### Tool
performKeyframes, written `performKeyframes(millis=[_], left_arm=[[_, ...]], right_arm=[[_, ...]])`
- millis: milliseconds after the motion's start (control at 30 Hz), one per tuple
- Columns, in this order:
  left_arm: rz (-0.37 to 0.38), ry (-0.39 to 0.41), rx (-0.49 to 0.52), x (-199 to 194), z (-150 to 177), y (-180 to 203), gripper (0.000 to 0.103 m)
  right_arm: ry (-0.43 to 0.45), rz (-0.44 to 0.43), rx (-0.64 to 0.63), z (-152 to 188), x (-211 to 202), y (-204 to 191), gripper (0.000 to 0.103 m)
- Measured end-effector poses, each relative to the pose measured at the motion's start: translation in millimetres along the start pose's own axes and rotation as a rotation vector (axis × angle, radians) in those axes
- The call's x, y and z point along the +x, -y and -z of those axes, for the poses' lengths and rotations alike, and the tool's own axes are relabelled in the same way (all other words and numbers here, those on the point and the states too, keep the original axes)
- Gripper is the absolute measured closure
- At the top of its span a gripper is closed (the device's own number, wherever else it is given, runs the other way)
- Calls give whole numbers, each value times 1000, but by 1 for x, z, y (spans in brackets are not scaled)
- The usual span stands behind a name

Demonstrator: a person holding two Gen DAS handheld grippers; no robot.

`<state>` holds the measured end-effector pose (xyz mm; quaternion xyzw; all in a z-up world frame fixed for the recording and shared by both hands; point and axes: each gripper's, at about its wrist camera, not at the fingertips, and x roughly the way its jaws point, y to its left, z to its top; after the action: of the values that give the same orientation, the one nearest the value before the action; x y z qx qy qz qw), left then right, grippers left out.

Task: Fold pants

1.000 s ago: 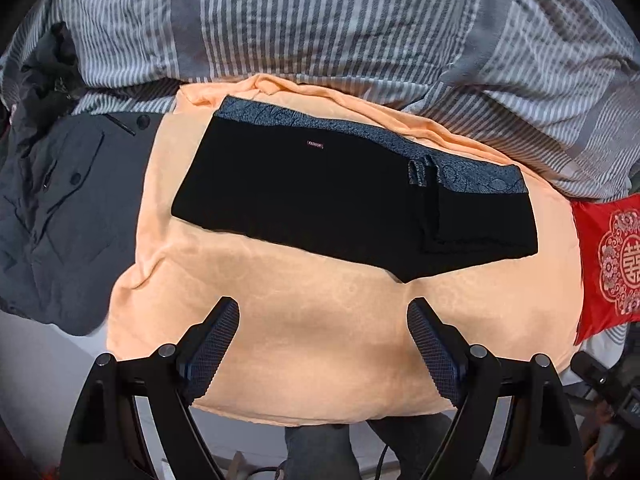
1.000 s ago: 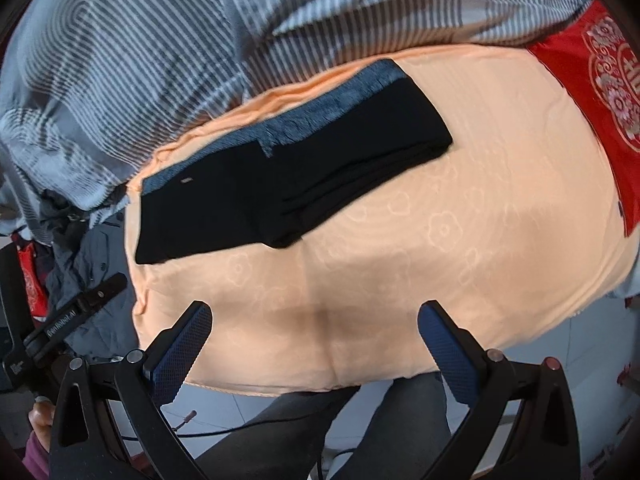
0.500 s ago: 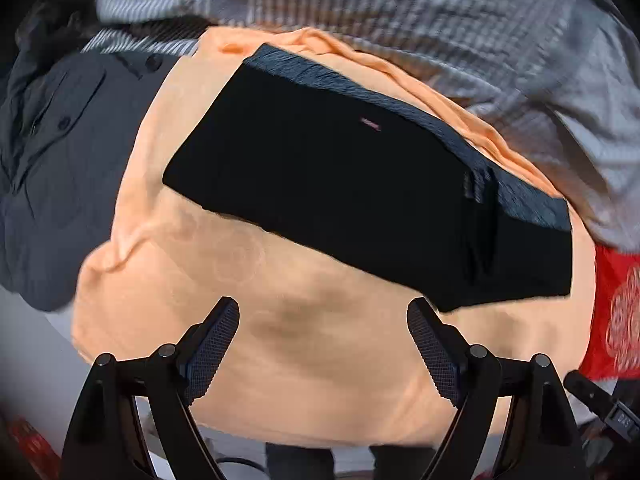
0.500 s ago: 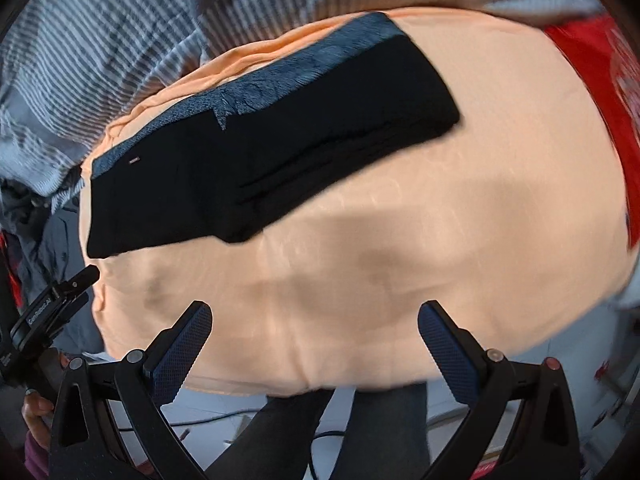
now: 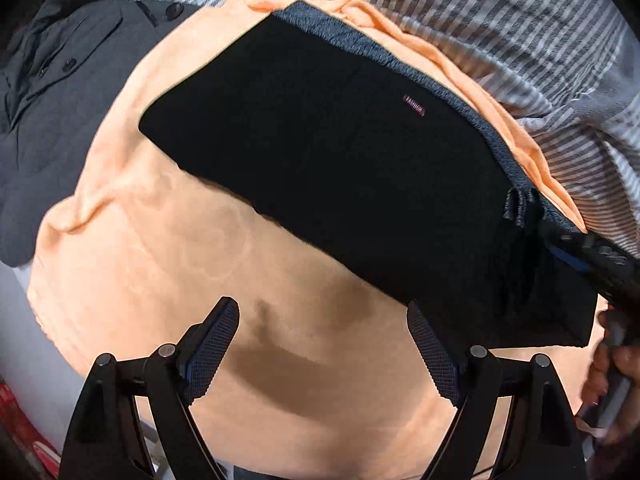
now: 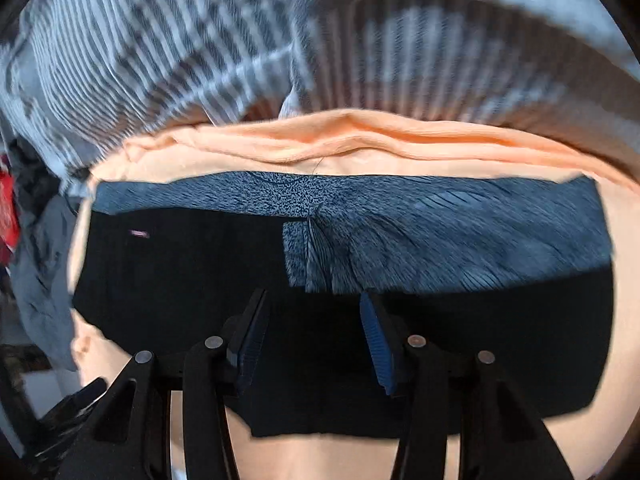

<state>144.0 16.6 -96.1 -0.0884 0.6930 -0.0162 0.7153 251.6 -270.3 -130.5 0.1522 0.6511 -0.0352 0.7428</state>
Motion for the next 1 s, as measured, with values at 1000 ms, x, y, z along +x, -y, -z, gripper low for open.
performKeyframes(millis=[1000], left_arm=[[343,81,-290,-2,-45,-79,16]], right_arm=[[9,225,-161,34,-2,31,23]])
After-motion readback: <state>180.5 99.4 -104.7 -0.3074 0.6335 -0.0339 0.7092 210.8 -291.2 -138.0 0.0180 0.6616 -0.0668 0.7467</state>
